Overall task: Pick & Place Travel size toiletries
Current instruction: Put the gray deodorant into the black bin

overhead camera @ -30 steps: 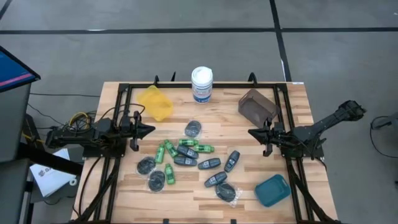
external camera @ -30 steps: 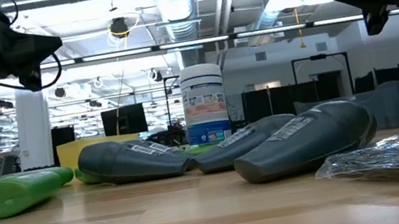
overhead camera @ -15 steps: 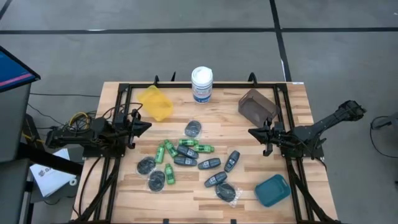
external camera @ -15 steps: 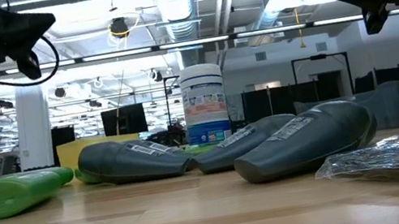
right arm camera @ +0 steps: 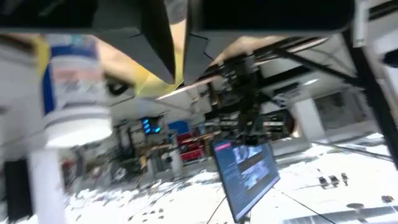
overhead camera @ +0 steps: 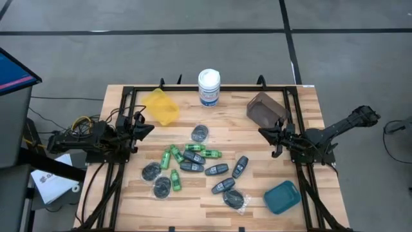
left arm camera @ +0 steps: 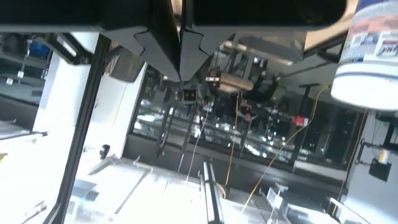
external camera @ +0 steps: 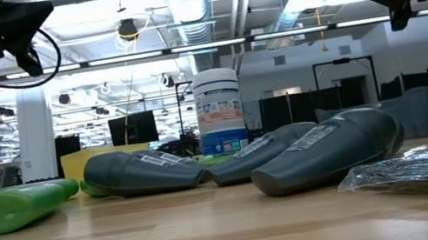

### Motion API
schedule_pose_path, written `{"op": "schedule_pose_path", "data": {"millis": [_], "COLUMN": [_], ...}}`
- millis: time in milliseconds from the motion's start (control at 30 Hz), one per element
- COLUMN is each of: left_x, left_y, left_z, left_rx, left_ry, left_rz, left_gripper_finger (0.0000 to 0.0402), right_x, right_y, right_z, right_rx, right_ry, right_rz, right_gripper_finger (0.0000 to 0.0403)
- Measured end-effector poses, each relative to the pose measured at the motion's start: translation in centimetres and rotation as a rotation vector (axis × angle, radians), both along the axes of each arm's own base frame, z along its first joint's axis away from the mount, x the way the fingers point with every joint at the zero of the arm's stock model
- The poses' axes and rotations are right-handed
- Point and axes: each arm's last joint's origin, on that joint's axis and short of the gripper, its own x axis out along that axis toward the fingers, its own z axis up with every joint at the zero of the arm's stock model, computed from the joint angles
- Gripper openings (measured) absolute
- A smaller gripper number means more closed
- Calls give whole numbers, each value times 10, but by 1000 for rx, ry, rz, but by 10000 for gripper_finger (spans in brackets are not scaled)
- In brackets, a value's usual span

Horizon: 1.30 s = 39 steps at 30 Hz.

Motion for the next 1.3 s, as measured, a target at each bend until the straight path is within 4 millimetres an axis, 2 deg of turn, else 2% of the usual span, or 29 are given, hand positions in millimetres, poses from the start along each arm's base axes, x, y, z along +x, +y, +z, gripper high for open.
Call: {"op": "schedule_pose_path", "data": {"millis": [100,267,367,467,600,733,933,1133,1300], "left_x": [0,0,0,0,0,1,5,8,10], "left_y": [0,0,0,0,0,0,0,0,0], "left_z": [0,1,1,1,0,-1,-4,-6,-7], "left_rx": [5,27,50,54,55,55,54,54,54], "left_ry": [-3,-3,1,2,5,19,58,92,106], "left_rz": [2,16,25,28,29,29,27,27,27], "left_gripper_finger": [1,1,1,1,2,16,57,97,127], "right_x": [2,5,11,20,32,50,86,119,136], "right_y": [-5,-11,-14,-17,-20,-20,-2,29,50], "right_z": [13,42,59,68,74,68,46,25,7], "right_rx": [-64,-133,-122,-70,-3,24,-99,-282,-372], "right_ry": [-5,45,163,348,574,791,1045,1145,1238], "right_rz": [-58,-132,-148,-194,-250,-232,47,322,463], "right_gripper_finger": [70,169,227,261,269,270,270,270,270]}}
